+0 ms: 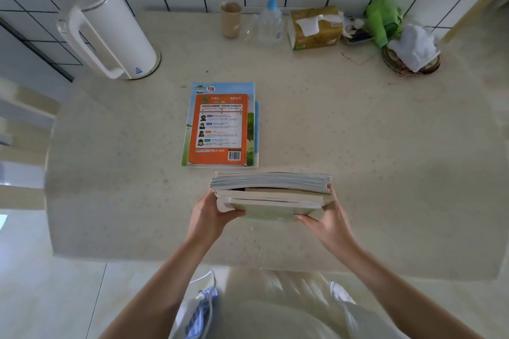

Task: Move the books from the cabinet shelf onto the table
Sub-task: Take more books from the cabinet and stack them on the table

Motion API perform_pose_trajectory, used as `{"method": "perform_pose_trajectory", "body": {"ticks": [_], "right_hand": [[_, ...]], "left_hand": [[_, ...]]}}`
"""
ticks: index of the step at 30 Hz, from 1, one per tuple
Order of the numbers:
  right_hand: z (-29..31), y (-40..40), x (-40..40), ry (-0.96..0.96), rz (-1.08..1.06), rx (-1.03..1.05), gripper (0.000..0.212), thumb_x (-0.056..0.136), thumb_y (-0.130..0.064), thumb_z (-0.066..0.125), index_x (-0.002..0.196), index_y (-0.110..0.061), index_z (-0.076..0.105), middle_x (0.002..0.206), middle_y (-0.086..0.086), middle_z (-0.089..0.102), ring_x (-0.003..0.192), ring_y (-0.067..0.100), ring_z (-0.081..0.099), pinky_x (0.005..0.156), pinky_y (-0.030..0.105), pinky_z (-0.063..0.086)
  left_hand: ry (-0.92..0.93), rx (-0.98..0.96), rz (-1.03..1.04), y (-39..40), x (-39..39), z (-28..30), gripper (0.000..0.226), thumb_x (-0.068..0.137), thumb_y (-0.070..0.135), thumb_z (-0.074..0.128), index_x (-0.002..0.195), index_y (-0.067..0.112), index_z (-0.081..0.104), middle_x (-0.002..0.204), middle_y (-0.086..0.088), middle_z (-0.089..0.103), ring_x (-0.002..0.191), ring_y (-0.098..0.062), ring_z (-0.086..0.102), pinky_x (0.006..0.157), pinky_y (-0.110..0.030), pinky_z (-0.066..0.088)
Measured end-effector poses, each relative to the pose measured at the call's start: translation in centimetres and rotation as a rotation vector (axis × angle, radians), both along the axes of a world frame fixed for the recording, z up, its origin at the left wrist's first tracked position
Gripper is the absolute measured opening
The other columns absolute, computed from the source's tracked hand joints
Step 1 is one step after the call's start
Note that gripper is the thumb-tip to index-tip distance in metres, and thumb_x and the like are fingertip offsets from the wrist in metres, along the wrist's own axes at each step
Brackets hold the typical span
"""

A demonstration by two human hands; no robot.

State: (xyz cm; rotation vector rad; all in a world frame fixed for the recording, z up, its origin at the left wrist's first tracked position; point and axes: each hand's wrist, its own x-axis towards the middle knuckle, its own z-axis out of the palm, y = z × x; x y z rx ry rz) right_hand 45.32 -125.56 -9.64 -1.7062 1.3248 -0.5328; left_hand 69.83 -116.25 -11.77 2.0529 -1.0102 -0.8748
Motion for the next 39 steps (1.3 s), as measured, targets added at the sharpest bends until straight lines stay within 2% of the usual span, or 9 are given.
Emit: {"method": "perform_pose_trajectory", "body": {"ticks": [4,7,9,12,16,22,27,35,39], "right_hand": [[1.8,-2.1,1.2,0.038,0.093,0.080,0.067,0.065,-0.022,0.085,0.117,-0.033,0.045,0.103,-0.019,0.063,0.095,0.004,0.062,0.078,0.018,0.050],[3.2,-4.4,2.9,0.022,0.137,0.175,0.061,0.069,-0.026,0.083,0.119,-0.033,0.047,0.104,-0.020,0.066,0.095,-0.003,0.063,0.080,0.022,0.053],[3.9,-6.0,4.2,-0.014,0.150,0.223,0.056,0.072,-0.026,0.081,0.119,-0.030,0.051,0.105,-0.017,0.068,0.095,0.001,0.065,0.085,0.031,0.055],[4.3,-8.8,7.6,-0.031,0.176,0.271,0.050,0.076,-0.028,0.078,0.119,-0.023,0.054,0.108,-0.009,0.069,0.097,0.007,0.067,0.090,0.039,0.055],[5.0,-11.8,12.1,-0.024,0.181,0.336,0.035,0.083,-0.031,0.071,0.112,-0.022,0.055,0.108,-0.006,0.066,0.101,0.014,0.064,0.091,0.034,0.051],[4.0,-14.5,17.0,0.047,0.137,0.424,0.034,0.088,-0.035,0.065,0.113,-0.018,0.051,0.101,-0.005,0.061,0.092,0.013,0.059,0.069,0.022,0.045],[0.9,-14.5,19.6,0.066,0.046,0.446,0.036,0.088,-0.029,0.066,0.114,-0.011,0.049,0.111,0.004,0.061,0.097,0.018,0.058,0.083,0.029,0.048],[-0.4,-15.3,19.5,0.139,0.017,0.414,0.055,0.068,-0.053,0.065,0.111,-0.022,0.054,0.107,-0.003,0.065,0.098,0.019,0.062,0.088,0.044,0.053],[0.2,-15.4,19.5,0.118,-0.007,0.442,0.040,0.080,-0.038,0.070,0.113,-0.021,0.056,0.111,-0.002,0.065,0.100,0.018,0.062,0.093,0.043,0.051]], "left_hand": [[0.093,0.039,-0.001,-0.7,1.8,0.3,0.057,0.057,0.026,0.092,0.105,0.025,0.063,0.089,0.014,0.071,0.085,-0.008,0.067,0.076,-0.032,0.056],[0.191,0.017,0.034,-1.5,3.8,0.7,0.058,0.048,0.028,0.091,0.099,0.027,0.065,0.089,0.006,0.075,0.083,-0.022,0.070,0.075,-0.043,0.059],[0.253,-0.002,0.088,-2.2,4.8,1.5,0.051,0.052,0.019,0.092,0.096,0.025,0.066,0.088,0.000,0.076,0.083,-0.028,0.071,0.074,-0.043,0.060],[0.357,-0.022,0.167,-3.7,6.7,2.8,0.045,0.062,0.023,0.089,0.103,0.019,0.069,0.094,-0.002,0.076,0.085,-0.022,0.073,0.076,-0.042,0.060],[0.478,-0.003,0.253,-6.5,9.4,4.4,0.028,0.077,0.023,0.079,0.103,0.022,0.071,0.098,-0.001,0.076,0.086,-0.020,0.074,0.077,-0.041,0.060],[0.455,0.054,0.287,-10.6,13.8,4.4,0.024,0.081,0.024,0.077,0.103,0.029,0.070,0.094,0.002,0.076,0.082,-0.020,0.074,0.074,-0.037,0.060],[0.458,0.098,0.344,-12.4,15.4,3.0,0.027,0.080,0.019,0.078,0.103,0.028,0.067,0.097,-0.004,0.075,0.082,-0.025,0.073,0.079,-0.042,0.060],[0.433,0.130,0.326,-12.6,15.6,2.0,0.026,0.083,0.021,0.075,0.107,0.028,0.066,0.099,-0.005,0.074,0.085,-0.026,0.073,0.080,-0.044,0.060],[0.396,0.143,0.313,-12.7,15.2,1.6,0.035,0.083,0.025,0.075,0.116,0.026,0.065,0.100,-0.002,0.073,0.085,-0.024,0.072,0.079,-0.043,0.060]]}}
